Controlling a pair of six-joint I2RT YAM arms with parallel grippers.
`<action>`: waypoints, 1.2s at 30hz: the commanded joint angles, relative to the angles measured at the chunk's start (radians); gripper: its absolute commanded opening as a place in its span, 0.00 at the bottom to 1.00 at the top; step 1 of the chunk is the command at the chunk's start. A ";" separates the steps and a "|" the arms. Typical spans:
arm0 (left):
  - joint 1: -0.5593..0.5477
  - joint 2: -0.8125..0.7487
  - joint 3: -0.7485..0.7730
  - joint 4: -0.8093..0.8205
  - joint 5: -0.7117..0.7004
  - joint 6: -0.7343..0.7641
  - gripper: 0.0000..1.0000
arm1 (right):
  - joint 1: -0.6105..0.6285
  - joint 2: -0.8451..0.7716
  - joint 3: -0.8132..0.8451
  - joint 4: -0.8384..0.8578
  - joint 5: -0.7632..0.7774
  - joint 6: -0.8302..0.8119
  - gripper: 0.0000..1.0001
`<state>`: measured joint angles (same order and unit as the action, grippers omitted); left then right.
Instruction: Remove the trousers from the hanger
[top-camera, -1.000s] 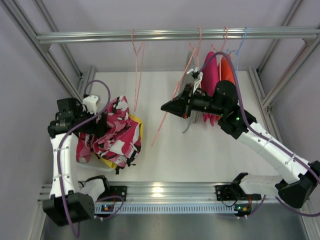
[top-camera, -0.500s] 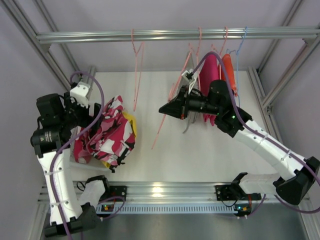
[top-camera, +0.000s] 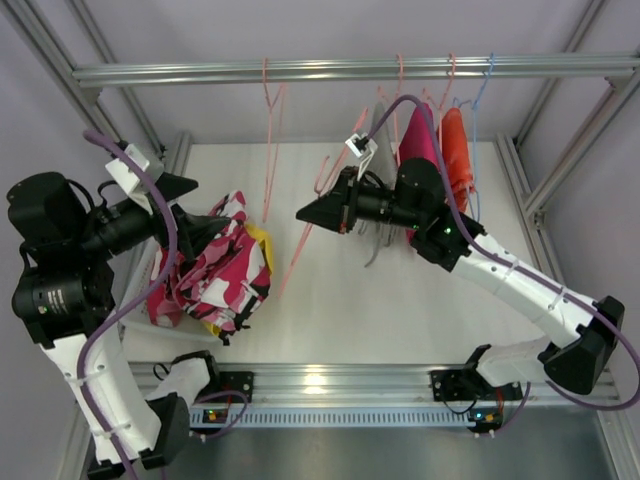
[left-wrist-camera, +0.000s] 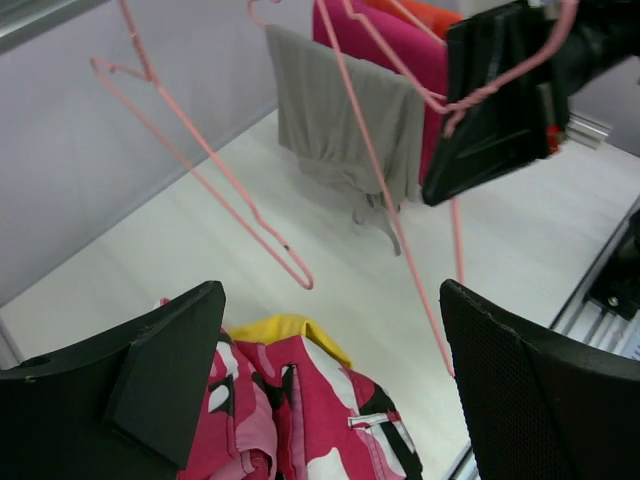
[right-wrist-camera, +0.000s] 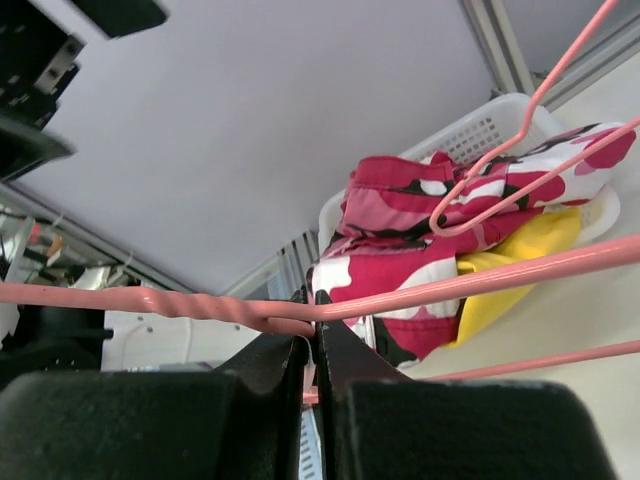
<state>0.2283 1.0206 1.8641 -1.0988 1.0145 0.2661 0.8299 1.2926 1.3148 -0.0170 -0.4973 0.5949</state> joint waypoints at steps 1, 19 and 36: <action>0.002 0.068 0.085 -0.152 0.147 0.080 0.92 | 0.011 0.020 0.058 0.120 0.075 0.068 0.00; -0.762 0.299 0.109 -0.101 -0.591 0.058 0.84 | 0.008 0.125 0.207 0.109 0.115 0.095 0.00; -0.889 0.305 -0.011 0.109 -0.761 -0.172 0.00 | -0.066 0.073 0.198 0.109 0.088 0.097 0.32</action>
<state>-0.6460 1.3434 1.8763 -1.0954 0.2581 0.1799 0.7883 1.4105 1.4624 0.0265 -0.4068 0.6964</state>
